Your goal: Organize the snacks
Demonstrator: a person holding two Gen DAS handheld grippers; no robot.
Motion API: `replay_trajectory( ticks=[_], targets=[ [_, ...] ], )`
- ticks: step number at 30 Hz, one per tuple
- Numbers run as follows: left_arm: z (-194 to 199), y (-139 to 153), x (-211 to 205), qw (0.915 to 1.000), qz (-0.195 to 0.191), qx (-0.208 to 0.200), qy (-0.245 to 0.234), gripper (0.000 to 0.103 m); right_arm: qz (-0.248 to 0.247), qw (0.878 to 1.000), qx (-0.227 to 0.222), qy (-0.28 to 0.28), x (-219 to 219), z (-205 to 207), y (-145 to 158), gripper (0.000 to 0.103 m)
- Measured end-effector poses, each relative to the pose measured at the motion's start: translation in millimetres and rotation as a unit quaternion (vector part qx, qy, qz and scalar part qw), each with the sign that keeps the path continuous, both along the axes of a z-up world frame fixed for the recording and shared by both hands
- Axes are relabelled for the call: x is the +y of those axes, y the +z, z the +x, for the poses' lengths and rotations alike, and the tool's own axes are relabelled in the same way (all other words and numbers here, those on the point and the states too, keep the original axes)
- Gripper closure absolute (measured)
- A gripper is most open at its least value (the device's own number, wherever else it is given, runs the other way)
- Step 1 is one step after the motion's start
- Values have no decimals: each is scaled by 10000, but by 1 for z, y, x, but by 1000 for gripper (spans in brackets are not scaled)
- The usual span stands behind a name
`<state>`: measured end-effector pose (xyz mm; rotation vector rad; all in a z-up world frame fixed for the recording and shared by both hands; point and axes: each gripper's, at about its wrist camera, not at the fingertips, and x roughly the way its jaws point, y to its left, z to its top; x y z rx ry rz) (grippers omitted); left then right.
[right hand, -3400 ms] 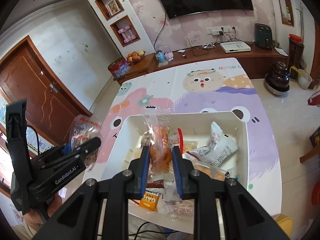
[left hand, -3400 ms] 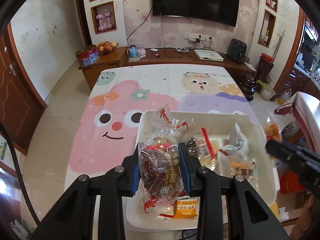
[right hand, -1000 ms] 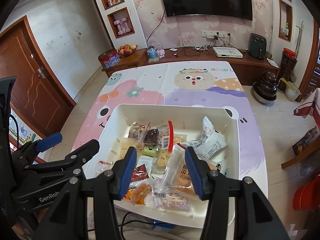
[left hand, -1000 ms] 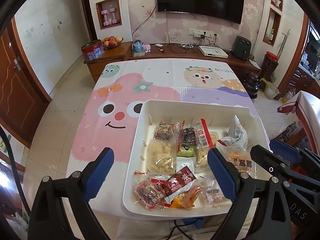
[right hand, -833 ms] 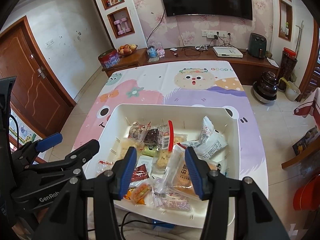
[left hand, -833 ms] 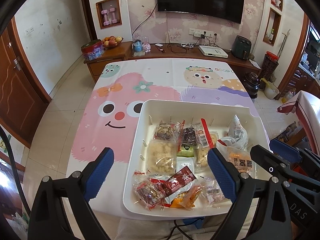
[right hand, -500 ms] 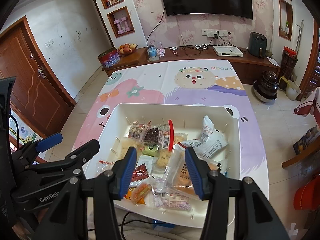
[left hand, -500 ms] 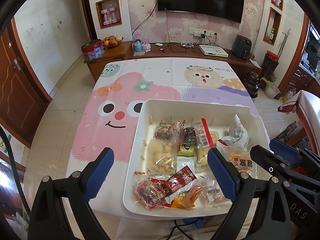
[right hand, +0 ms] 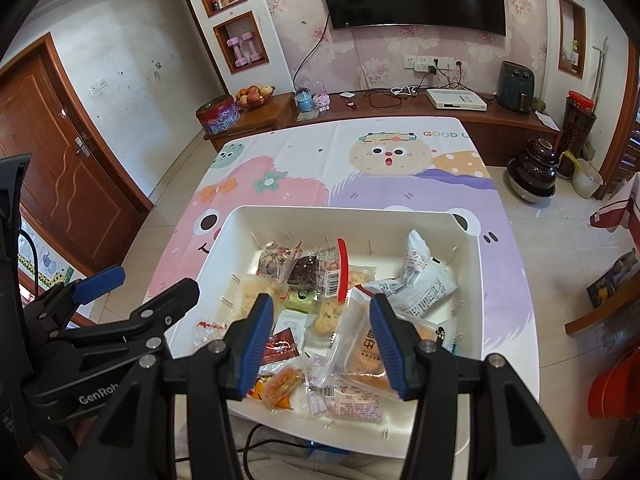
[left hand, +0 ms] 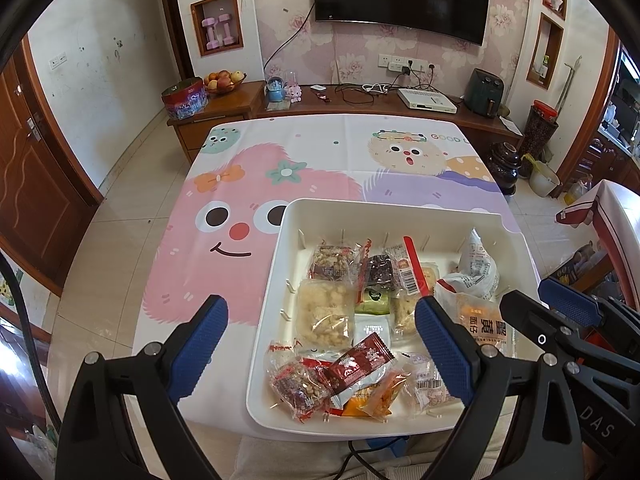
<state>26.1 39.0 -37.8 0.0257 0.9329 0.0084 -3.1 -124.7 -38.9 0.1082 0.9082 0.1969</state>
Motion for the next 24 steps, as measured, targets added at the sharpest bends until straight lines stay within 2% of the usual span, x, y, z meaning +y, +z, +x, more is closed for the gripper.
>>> replay_trajectory(
  ticks=[24],
  targets=[
    [-2, -1, 0, 10000, -6, 25, 1, 9, 19, 10000, 28, -4, -1, 1, 1, 52]
  ],
)
